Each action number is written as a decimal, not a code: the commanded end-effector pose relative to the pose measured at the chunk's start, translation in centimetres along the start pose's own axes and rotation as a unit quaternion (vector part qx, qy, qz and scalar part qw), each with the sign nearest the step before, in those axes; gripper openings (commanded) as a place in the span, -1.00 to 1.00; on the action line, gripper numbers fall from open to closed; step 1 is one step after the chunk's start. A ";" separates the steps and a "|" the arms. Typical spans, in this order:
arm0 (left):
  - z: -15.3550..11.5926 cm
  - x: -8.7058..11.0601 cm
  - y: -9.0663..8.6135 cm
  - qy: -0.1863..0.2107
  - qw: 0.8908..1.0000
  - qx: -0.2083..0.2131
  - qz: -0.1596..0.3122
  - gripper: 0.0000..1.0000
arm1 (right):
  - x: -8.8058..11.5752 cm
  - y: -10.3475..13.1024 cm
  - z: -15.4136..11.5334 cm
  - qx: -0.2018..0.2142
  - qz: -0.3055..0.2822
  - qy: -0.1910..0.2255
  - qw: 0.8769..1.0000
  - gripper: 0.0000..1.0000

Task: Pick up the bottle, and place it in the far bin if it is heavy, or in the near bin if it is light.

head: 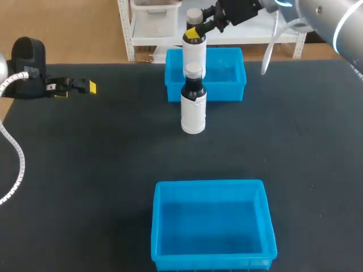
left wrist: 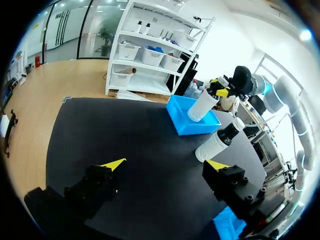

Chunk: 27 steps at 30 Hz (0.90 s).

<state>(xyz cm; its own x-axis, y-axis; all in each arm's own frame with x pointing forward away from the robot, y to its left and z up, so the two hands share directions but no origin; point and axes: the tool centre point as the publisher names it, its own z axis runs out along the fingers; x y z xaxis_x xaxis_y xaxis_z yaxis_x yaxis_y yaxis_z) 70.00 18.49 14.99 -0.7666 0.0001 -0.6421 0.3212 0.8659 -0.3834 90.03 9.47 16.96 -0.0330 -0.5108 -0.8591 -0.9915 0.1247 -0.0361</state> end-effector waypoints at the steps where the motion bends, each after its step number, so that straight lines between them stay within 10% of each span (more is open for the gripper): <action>1: 0.0 0.0 0.0 0.000 1.000 0.000 0.000 1.00 | -0.1 -1.3 1.0 -0.154 0.000 0.000 0.988 -1.00; 27: 0.0 0.0 0.0 0.000 1.000 0.000 0.000 1.00 | 2.2 -1.7 4.6 -0.171 0.030 -0.014 0.985 -1.00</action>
<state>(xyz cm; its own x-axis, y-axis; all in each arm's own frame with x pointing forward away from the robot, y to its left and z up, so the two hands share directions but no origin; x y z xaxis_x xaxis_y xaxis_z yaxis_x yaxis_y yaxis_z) 70.00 18.49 14.99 -0.7666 0.0001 -0.6421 0.3212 0.8659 -0.3834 90.84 11.59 12.87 -0.0908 -0.4839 -0.8704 -0.9821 0.1886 -0.0024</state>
